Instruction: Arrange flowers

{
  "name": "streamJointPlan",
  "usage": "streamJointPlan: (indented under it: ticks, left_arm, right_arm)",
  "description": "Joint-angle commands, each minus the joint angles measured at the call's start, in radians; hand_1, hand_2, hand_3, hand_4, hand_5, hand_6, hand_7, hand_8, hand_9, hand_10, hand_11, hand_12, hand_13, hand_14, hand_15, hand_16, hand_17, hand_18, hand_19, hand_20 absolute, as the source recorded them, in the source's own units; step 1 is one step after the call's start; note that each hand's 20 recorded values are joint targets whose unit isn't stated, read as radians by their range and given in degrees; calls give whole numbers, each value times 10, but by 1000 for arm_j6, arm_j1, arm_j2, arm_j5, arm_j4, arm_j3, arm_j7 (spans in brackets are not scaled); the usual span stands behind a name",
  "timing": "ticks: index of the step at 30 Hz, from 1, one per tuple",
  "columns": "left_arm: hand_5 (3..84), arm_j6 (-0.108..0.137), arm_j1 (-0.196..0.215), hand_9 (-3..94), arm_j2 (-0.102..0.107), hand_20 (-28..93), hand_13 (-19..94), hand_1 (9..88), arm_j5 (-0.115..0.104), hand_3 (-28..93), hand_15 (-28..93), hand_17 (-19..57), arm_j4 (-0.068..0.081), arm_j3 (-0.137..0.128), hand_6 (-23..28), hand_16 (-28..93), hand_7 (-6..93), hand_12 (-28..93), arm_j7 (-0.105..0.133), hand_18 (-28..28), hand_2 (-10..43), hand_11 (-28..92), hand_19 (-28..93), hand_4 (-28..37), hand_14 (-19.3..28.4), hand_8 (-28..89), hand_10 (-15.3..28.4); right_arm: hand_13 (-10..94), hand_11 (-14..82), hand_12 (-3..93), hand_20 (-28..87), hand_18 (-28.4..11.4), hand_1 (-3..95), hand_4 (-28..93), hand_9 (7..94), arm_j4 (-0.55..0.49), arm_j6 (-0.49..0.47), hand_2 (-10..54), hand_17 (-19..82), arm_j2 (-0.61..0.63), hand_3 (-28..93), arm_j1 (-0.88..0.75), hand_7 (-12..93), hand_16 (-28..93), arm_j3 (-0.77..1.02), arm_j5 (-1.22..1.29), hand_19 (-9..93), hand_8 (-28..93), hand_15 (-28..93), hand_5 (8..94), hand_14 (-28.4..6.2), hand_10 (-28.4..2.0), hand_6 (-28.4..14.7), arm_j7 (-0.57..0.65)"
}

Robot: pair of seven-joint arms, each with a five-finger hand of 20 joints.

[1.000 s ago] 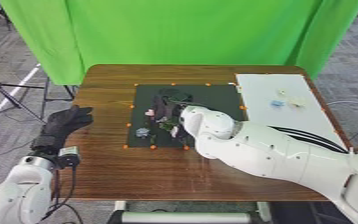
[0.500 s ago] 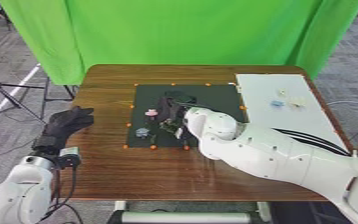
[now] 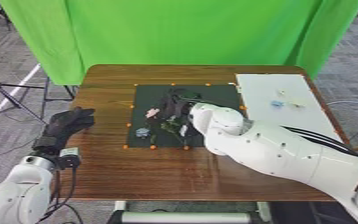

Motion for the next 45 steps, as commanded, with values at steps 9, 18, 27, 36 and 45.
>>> streamJointPlan:
  ticks: [9, 18, 27, 36, 45]
  left_arm:
    - [528, -11, -3, 505, -5, 146, 384, 304, 7, 588, 238, 20, 2, 1, 16, -41, 169, 82, -4, 154, 161, 233, 245, -255, 204, -90, 162]
    - [528, -1, 17, 505, -8, 146, 383, 304, 6, 588, 237, 19, -7, -14, 16, -41, 169, 82, 1, 154, 161, 233, 245, -254, 203, -90, 162]
    - [528, 7, 67, 504, -33, 145, 384, 305, 5, 587, 237, 18, -20, -24, 16, -40, 168, 82, 0, 158, 160, 233, 248, -254, 203, -89, 162]
    - [529, 14, 72, 504, -31, 144, 384, 306, 5, 586, 237, 18, -27, -32, 17, -40, 167, 82, 1, 158, 160, 233, 247, -254, 203, -89, 162]
    - [528, 8, 81, 503, -33, 144, 383, 306, 8, 584, 236, 18, -32, -38, 16, -40, 168, 82, -10, 158, 160, 233, 247, -252, 204, -89, 162]
  right_arm:
    - [711, 102, 203, 600, -199, 446, -157, 616, -53, -33, -95, 385, 61, 688, 43, 155, 331, 75, 42, 822, -92, 613, 635, -97, -139, 34, -4]
    - [685, 92, 204, 599, -209, 414, -165, 593, -139, -61, -95, 359, 260, 679, -3, 140, 328, 324, 15, 797, -88, 598, 609, -112, -139, 16, -3]
    - [687, 53, 199, 587, -226, 253, -265, 430, -56, -30, -95, 343, 366, 586, -136, 24, 298, 507, 52, 745, -32, 498, 405, -128, -166, -31, 30]
    - [676, 58, 207, 596, -234, 297, -282, 450, -44, -70, -95, 334, 406, 530, -265, 52, 292, 556, -5, 749, -43, 531, 429, -135, -167, -24, 55]
    - [667, 65, 226, 598, -232, 296, -282, 471, -73, -92, -95, 337, 468, 634, -383, 77, 301, 617, -49, 761, -49, 574, 463, -132, -164, -23, 55]
